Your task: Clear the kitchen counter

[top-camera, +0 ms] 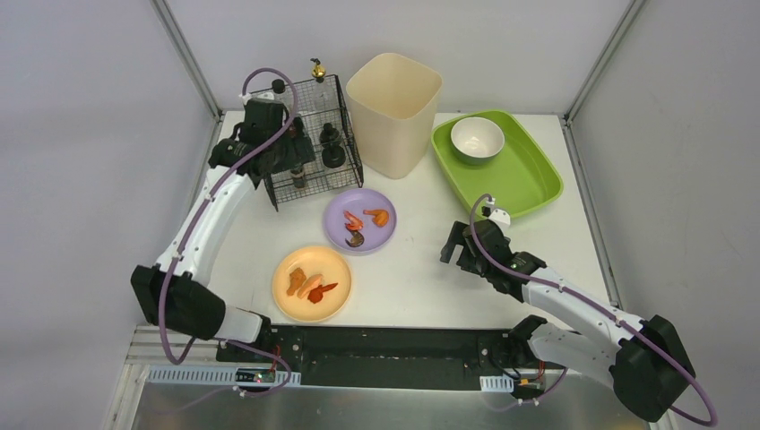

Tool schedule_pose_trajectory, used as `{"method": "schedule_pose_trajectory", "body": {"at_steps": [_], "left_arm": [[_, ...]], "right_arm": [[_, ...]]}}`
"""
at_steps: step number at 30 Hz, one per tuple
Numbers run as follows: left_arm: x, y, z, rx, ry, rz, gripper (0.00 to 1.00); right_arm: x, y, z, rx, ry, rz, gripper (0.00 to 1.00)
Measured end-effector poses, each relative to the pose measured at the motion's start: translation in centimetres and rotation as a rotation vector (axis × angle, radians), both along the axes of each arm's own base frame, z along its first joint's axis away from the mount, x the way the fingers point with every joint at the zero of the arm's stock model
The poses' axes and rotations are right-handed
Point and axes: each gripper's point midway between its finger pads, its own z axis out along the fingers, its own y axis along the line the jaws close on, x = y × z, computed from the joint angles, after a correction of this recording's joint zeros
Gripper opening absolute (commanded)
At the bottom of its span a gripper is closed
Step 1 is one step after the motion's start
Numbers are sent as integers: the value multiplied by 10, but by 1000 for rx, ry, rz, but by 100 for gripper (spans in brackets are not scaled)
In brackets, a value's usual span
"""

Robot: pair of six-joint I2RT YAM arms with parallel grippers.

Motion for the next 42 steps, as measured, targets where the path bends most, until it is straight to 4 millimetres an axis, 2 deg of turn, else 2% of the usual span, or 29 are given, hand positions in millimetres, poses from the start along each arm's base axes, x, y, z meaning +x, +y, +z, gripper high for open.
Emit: {"method": "schedule_pose_trajectory", "body": {"at_steps": [2, 10, 13, 17, 21, 26, 33, 38, 42], "left_arm": [[-15, -9, 6, -11, -17, -38, 99], [-83, -41, 16, -61, -70, -203, 99], [-107, -42, 13, -82, -77, -243, 99], [-134, -41, 0, -115, -68, -285, 99], [-155, -46, -13, -151, -45, -350, 99], [-173, -48, -24, -169, -38, -405, 99], [-182, -50, -39, -176, -10, -442, 99], [-185, -51, -39, -183, -17, -454, 99], [-188, -50, -39, -186, -30, -455, 99]], "right_arm": [[0, 0, 0, -1, 0, 2, 99], [-6, 11, 3, 28, 6, 51, 99], [-7, 24, 15, 77, -3, 74, 99], [-3, 53, 33, 154, -30, 108, 99], [2, 81, 38, 214, -31, 118, 98], [12, 109, 32, 309, -23, 76, 96], [27, 140, 5, 387, 28, -2, 89], [35, 153, -14, 421, 57, -47, 82], [46, 168, -16, 473, 51, -69, 76]]}}
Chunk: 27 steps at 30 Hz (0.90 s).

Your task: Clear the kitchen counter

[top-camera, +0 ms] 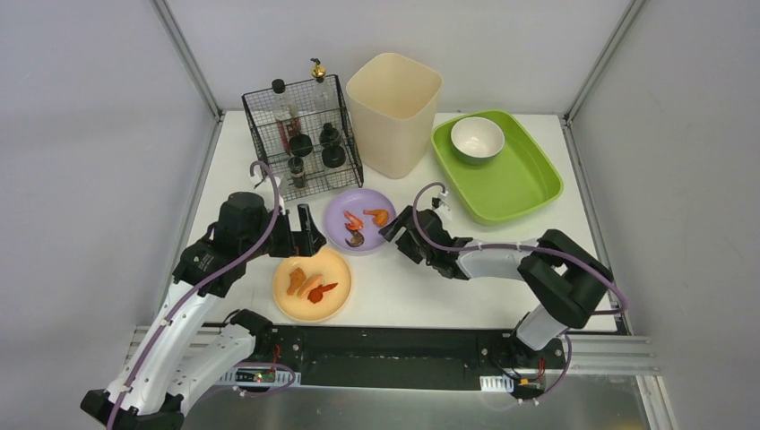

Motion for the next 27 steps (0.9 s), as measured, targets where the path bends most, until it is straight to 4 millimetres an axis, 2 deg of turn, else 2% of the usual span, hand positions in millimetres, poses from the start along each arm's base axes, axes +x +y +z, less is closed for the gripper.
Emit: {"method": "schedule_pose_trajectory", "body": {"at_steps": [4, 13, 27], "left_arm": [[-1, 1, -1, -1, -2, 0, 99], [-2, 1, -3, 0, 0, 1, 99], [0, 4, -7, -2, 11, 16, 99]], "right_arm": [[8, 12, -2, 33, -1, -12, 67], [12, 23, -13, 69, 22, -21, 38], [9, 26, -22, 76, 48, -9, 12]]}}
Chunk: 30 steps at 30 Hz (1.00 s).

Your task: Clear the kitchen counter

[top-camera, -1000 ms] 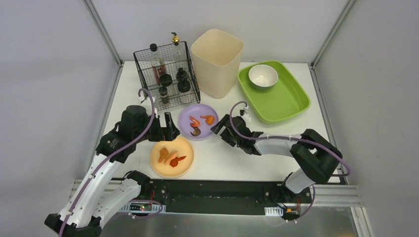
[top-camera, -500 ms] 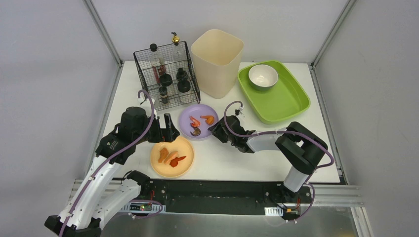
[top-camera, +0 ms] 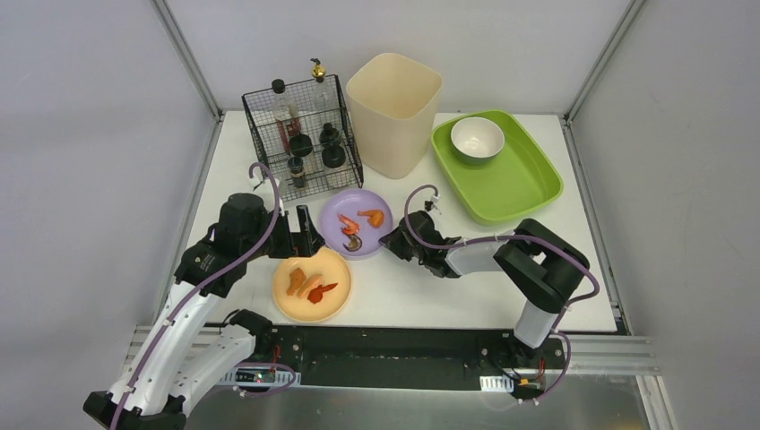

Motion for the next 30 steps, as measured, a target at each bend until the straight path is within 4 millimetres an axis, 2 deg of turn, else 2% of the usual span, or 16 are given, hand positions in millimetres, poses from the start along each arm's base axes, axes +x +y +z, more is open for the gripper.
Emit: {"method": "schedule_pose_trajectory", "body": {"at_steps": [6, 9, 22, 26, 30], "left_arm": [[0, 0, -1, 0, 1, 0, 99], [0, 0, -1, 0, 1, 0, 99], [-1, 0, 0, -2, -5, 0, 99], [-1, 0, 1, -5, -12, 0, 99], [-1, 1, 3, -8, -19, 0, 99]], "right_arm": [[-3, 1, -2, -16, 9, 22, 6], [-4, 1, -1, -21, 12, 31, 0], [-20, -18, 3, -131, 32, 91, 0], [-28, -28, 15, -170, 25, 123, 0], [-36, -38, 38, -179, 3, 163, 0]]}}
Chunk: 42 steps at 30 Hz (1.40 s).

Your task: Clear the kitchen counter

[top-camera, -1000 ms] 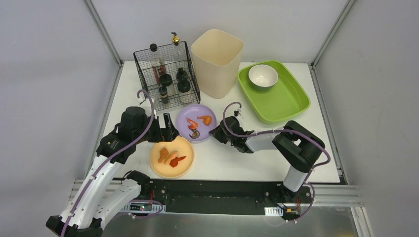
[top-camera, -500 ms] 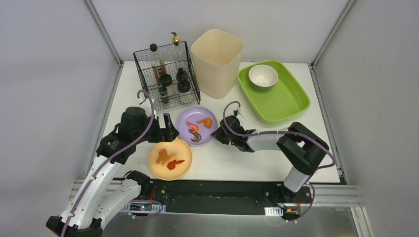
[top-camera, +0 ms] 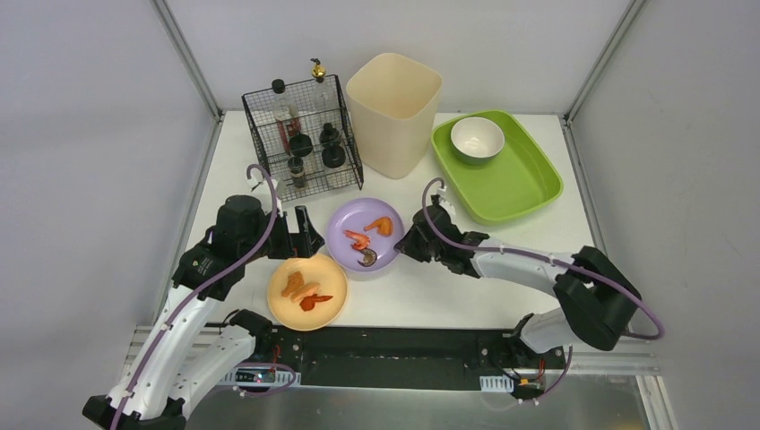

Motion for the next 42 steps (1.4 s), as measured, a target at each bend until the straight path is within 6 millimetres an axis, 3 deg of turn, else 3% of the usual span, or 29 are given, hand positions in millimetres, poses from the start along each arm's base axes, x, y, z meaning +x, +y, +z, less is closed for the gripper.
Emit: {"method": "schedule_pose_trajectory", "body": {"at_steps": [10, 17, 25, 31, 42], "left_arm": [[-1, 0, 2, -5, -10, -1, 99], [-2, -2, 2, -12, -7, -11, 99], [-2, -2, 3, -15, -6, -10, 99], [-2, -2, 3, -18, -5, -13, 99], [-4, -6, 3, -29, 2, -32, 99]], "right_arm": [[-11, -34, 47, -38, -1, 76, 0], [-11, -42, 105, -16, -23, 150, 0], [2, -46, 166, 22, -50, 162, 0], [39, -47, 202, 42, -77, 107, 0], [132, -47, 257, 70, -123, -24, 0]]}}
